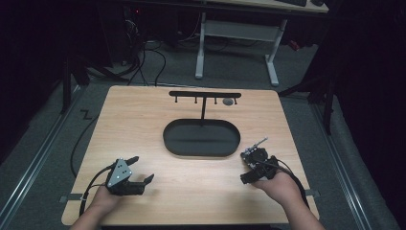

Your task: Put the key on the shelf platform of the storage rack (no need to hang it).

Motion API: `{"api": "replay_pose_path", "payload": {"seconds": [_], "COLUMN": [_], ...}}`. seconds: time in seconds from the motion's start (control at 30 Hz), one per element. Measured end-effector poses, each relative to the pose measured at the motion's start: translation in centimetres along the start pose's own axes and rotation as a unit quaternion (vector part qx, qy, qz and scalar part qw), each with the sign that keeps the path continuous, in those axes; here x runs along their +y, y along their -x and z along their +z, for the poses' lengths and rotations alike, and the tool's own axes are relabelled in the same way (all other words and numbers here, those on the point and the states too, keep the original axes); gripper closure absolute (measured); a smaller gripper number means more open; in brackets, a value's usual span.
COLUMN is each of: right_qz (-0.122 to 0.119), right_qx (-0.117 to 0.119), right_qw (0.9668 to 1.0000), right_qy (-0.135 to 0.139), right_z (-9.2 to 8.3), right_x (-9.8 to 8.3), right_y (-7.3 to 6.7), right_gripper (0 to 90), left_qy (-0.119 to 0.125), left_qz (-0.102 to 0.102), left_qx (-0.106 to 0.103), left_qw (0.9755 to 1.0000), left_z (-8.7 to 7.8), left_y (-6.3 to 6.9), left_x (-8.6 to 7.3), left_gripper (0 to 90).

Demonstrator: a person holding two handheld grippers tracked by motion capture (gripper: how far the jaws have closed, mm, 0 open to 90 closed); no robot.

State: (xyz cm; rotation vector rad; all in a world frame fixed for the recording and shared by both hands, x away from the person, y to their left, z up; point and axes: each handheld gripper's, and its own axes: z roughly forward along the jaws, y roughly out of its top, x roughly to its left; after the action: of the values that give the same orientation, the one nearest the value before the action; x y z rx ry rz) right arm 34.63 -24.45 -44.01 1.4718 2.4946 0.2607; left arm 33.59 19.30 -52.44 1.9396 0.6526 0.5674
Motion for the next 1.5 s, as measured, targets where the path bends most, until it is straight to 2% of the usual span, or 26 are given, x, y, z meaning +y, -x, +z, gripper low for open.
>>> {"api": "replay_pose_path", "payload": {"seconds": [0.27, 0.57, 0.83, 0.97, 1.27, 1.5], "right_qz": [0.021, 0.041, 0.046, 0.059, 0.066, 0.076], "right_qx": [-0.004, -0.011, -0.017, -0.012, -0.010, 0.002], "right_qw": [0.9998, 0.9991, 0.9988, 0.9981, 0.9975, 0.9968], "right_qy": [0.000, -0.001, -0.009, -0.010, -0.024, -0.027], "right_z": [-0.5, -0.1, 0.6, 1.2, 2.2, 3.1], "right_x": [-0.3, -0.8, -1.3, -1.8, -2.5, -2.9], "right_y": [1.7, 2.6, 3.1, 3.3, 3.6, 3.7], "right_gripper": [15.6, 15.7, 15.7, 15.9, 16.5, 18.9], "left_qy": [0.000, 0.000, 0.000, 0.000, 0.000, 0.000], "left_qz": [0.000, 0.000, 0.000, 0.000, 0.000, 0.001], "left_qx": [0.000, 0.000, 0.000, 0.000, 0.000, 0.000], "left_qw": [1.0000, 1.0000, 1.0000, 1.0000, 1.0000, 1.0000], "left_z": [0.0, 0.0, 0.0, 0.0, 0.0, 0.0], "left_y": [0.0, 0.0, 0.0, 0.0, 0.0, 0.0], "left_x": [0.0, 0.0, 0.0, 0.0, 0.0, 0.0], "left_gripper": [15.4, 15.4, 15.4, 15.4, 15.4, 15.4]}}
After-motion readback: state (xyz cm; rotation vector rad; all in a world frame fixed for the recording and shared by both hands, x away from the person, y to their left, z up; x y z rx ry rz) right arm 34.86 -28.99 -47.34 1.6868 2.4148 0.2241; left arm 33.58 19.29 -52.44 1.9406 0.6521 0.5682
